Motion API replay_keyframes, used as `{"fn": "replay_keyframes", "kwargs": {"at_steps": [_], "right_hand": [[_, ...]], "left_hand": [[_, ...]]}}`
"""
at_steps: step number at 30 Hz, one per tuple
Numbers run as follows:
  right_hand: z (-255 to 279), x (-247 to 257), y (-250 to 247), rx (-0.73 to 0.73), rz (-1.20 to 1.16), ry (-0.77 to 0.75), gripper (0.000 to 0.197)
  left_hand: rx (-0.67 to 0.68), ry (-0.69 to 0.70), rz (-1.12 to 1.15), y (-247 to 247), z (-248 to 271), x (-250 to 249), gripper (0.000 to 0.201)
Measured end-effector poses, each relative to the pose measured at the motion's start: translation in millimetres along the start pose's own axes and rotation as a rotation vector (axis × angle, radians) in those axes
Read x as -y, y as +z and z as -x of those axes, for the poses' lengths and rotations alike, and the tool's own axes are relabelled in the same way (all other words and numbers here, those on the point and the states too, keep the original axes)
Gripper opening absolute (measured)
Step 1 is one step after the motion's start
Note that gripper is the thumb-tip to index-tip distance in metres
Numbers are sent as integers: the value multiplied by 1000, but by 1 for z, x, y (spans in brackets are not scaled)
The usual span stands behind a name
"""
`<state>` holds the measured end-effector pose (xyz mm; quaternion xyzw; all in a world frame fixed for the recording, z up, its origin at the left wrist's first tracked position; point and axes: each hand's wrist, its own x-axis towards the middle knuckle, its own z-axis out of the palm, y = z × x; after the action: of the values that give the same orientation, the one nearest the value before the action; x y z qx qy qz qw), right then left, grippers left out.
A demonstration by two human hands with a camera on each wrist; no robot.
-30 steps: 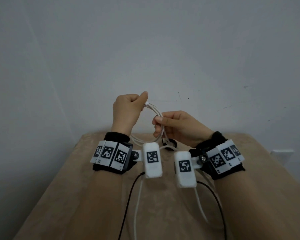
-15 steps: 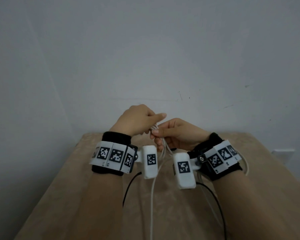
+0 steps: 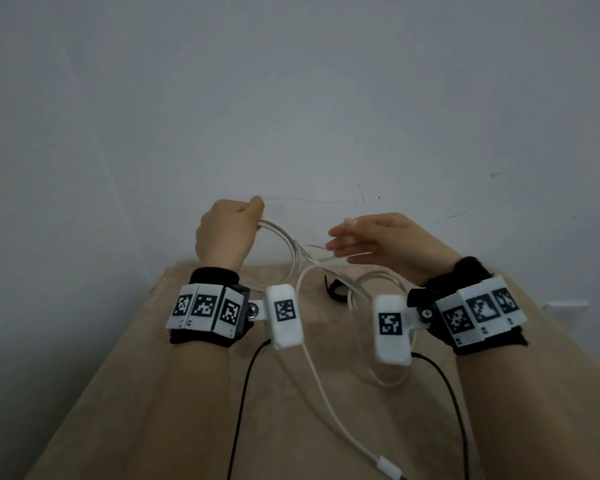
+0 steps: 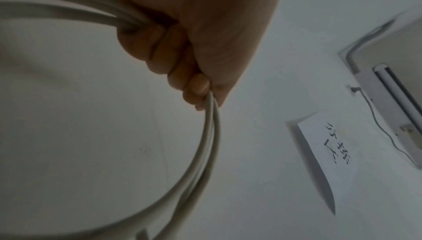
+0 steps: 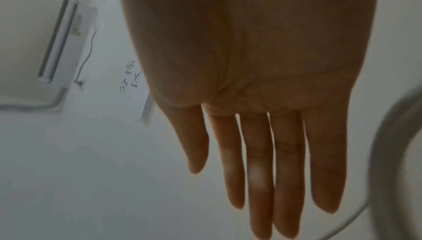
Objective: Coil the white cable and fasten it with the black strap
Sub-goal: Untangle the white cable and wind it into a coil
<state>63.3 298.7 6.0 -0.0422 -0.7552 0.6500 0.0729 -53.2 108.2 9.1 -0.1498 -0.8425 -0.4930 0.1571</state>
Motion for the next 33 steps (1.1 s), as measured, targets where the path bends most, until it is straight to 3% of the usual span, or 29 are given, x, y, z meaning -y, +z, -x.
{"fn": "replay_keyframes", "kwargs": {"at_steps": [5, 7, 11, 18, 22, 26, 29, 33], "right_hand": [[-4, -10, 11, 108, 393, 54, 15], [-5, -13, 14, 120, 404, 33, 11], [-5, -14, 6, -14, 331, -86, 11], [-5, -20, -18, -269, -34, -193, 16], [-4, -21, -29, -321, -234, -198, 19], [-5, -22, -31, -379, -369, -190, 22], [-5, -23, -36, -388, -594, -187, 24], [1, -26, -52, -569, -894, -110, 20]], "left_hand": [[-14, -76, 66, -1, -1, 1, 48], [-13, -89, 93, -1, -1, 1, 48], [-35, -122, 121, -3, -2, 4, 47], [-103, -214, 160, -16, -8, 13, 40], [-116, -227, 174, -20, -9, 17, 39], [-114, -218, 158, -20, -9, 16, 39], [-128, -245, 167, -22, -10, 20, 38], [-162, -310, 215, -29, -16, 28, 35]]}}
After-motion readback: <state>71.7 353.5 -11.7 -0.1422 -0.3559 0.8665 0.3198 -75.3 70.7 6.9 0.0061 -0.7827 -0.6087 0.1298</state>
